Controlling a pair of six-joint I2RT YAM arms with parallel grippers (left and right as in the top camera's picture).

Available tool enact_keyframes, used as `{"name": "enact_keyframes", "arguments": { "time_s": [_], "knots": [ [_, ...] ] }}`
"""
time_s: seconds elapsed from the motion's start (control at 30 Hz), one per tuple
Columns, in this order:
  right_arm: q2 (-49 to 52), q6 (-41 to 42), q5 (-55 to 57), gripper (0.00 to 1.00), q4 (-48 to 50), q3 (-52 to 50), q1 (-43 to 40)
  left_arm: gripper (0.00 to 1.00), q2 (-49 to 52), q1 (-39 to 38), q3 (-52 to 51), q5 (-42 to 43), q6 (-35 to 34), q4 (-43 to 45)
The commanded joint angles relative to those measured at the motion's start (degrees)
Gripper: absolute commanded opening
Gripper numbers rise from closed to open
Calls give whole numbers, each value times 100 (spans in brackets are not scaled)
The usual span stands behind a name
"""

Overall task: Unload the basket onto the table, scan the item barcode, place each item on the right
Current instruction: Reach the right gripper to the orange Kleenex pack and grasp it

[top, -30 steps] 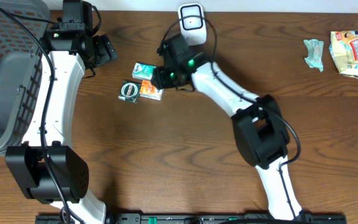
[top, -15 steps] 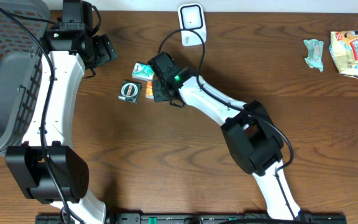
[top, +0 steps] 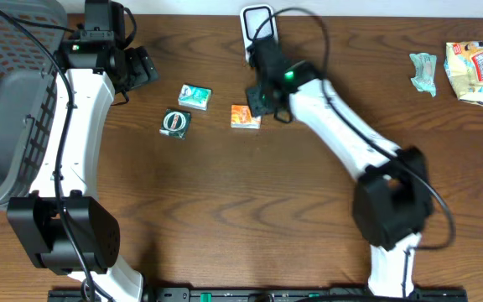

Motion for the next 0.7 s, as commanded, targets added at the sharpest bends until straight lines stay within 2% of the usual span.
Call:
{"name": "enact_keyframes", "arguments": {
  "time_s": [0.0,0.07,0.13,0.23,0.47,0.67],
  "knots": [
    [-363,72,-1456,55,4,4,22,98,35,0,33,-70,33,-2],
    [-310,380,-1488,53,2,-9,83,98,33,0,33,-70,33,-2],
    [-136,905,-1471,44,-63,-20,164,98,35,-2,33,-70,33,-2],
    [214,1690,-1467,38,-120,-20,289,98,35,0,33,-70,33,-2],
    [990,2745,-1340,37,-125,-20,350,98,35,0,33,-70,33,-2],
    [1191,2916,-404,38,-306,-20,184,98,33,0,33,-70,33,-2]
  ]
}}
